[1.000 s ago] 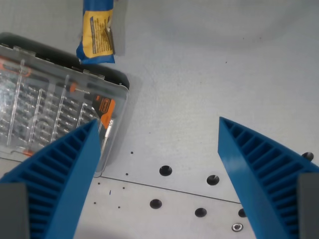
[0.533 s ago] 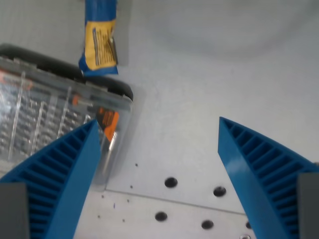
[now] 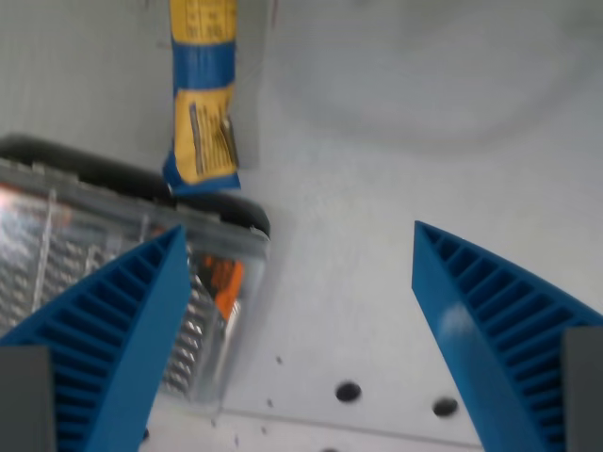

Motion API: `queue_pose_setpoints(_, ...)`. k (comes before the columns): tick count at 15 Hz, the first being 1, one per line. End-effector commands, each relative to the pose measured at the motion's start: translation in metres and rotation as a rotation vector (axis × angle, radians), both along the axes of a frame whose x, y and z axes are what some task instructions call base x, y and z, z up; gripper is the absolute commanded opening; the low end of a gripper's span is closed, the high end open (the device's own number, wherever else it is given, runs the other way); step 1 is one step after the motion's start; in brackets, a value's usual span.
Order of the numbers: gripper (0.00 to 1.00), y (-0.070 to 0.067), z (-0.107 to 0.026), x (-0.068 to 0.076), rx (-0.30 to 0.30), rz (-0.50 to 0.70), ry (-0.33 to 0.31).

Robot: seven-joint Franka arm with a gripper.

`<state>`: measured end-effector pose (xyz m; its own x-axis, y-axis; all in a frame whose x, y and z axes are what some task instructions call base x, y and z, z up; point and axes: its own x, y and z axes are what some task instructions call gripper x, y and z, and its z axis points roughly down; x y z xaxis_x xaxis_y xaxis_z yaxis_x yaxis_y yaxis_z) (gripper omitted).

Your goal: Move above the blue bag

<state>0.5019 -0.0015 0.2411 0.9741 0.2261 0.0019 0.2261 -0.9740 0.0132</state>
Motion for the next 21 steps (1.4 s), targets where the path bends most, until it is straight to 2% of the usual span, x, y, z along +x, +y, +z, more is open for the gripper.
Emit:
queue_pose_setpoints(1,1.00,0.008,-0.008,0.016,-0.028,-0.072,0.028)
queue_pose_setpoints(12,1.00,0.035,-0.058,0.041,-0.076,-0.124,0.004)
queue_pose_setpoints(21,1.00,0.053,-0.088,0.057,-0.103,-0.137,0.001)
